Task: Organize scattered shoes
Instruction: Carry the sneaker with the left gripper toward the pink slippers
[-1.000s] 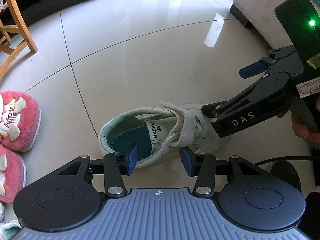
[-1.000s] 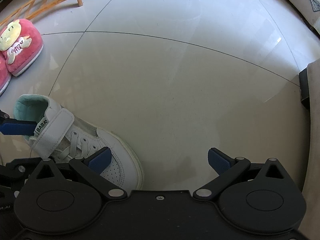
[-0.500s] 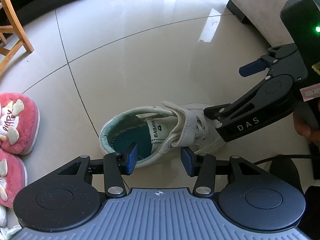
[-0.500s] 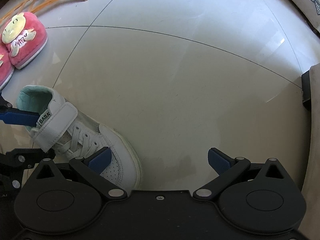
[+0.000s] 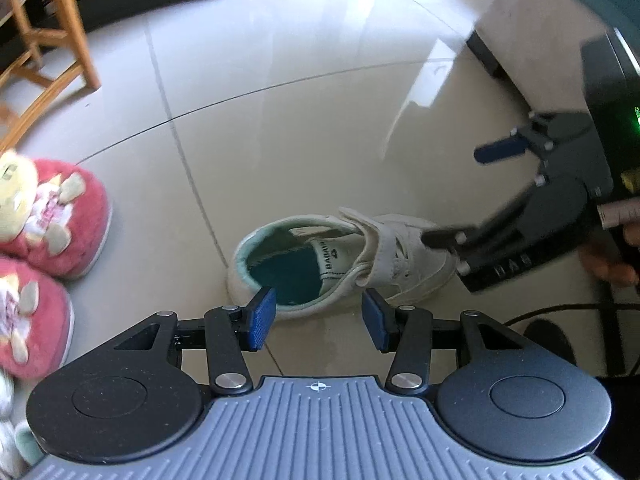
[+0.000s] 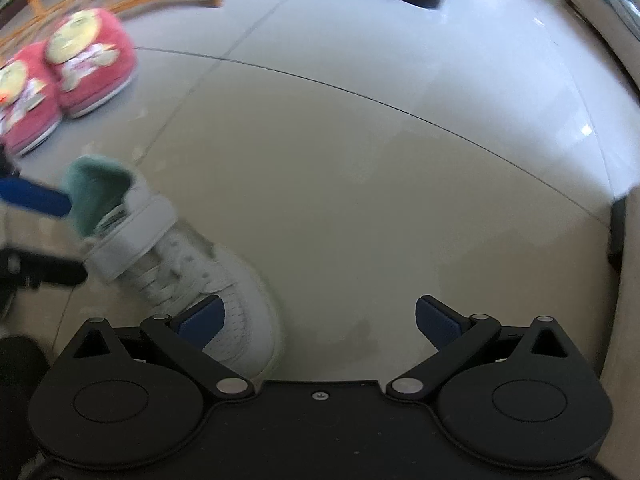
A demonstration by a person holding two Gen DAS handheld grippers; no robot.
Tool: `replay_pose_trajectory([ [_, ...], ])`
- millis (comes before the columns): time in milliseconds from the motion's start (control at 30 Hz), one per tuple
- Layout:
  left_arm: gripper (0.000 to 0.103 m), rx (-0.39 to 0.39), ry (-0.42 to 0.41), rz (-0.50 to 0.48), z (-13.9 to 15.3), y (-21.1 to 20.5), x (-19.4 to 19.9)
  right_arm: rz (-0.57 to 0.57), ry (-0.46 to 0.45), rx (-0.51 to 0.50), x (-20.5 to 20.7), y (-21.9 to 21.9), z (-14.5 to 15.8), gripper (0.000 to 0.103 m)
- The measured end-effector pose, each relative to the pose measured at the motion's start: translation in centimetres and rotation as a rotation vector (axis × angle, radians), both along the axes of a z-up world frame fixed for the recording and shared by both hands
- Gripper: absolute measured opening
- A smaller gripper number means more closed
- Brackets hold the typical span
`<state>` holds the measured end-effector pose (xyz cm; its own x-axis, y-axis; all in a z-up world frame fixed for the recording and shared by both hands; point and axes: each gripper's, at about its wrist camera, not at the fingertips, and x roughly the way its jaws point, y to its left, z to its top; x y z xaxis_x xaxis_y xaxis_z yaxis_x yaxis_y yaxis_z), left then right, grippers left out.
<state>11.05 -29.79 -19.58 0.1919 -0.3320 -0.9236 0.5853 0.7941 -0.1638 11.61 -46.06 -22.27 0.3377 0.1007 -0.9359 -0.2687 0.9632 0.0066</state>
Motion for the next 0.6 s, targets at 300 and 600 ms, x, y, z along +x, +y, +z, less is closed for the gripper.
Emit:
replay_pose_trajectory([
  [300,0.052,-0.014,0.044,0.139,1.2,4.8,1.9,0.112,0.000,0.078,-0.6,2.1,0.9,0.102],
  [600,0.048,-0.017,0.066,0.181,0.6,5.5,2.6,0.114,0.053,0.112,0.0,2.7,-0.1,0.092],
])
